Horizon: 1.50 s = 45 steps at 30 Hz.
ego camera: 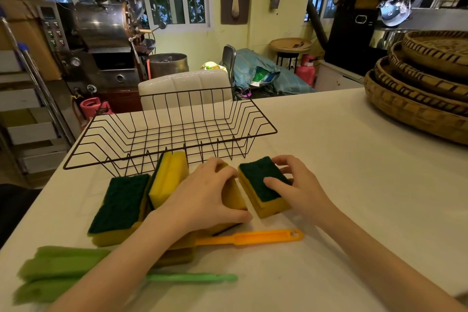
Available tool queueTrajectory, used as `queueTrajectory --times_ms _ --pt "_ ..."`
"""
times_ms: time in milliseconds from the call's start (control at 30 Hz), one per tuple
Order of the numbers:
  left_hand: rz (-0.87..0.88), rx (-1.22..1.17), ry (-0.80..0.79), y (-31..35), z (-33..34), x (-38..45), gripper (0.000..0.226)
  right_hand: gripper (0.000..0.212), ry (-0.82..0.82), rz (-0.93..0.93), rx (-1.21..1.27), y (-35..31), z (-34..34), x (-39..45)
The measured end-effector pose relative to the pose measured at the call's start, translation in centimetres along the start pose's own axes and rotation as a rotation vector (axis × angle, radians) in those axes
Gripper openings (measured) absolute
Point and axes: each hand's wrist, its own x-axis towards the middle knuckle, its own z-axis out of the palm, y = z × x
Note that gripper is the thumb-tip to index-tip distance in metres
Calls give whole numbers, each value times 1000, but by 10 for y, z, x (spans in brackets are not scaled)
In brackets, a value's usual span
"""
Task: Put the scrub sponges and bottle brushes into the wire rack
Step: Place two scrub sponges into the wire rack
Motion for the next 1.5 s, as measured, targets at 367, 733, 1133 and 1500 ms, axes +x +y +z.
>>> queueTrajectory --times_ms 367,733,1133,1500 --pt "-91 -468 344 5 -5 2 72 38 61 -182 -44 7 2 -4" --pt "-198 -724 -114 -13 -3 1 72 35 107 -160 -20 12 -5 -1" --pt "-233 -69 -203 10 -5 -7 104 15 82 -198 -190 14 -8 1" --pt "-54 8 -313 0 -31 30 64 48 -643 -237 -510 -30 -51 28"
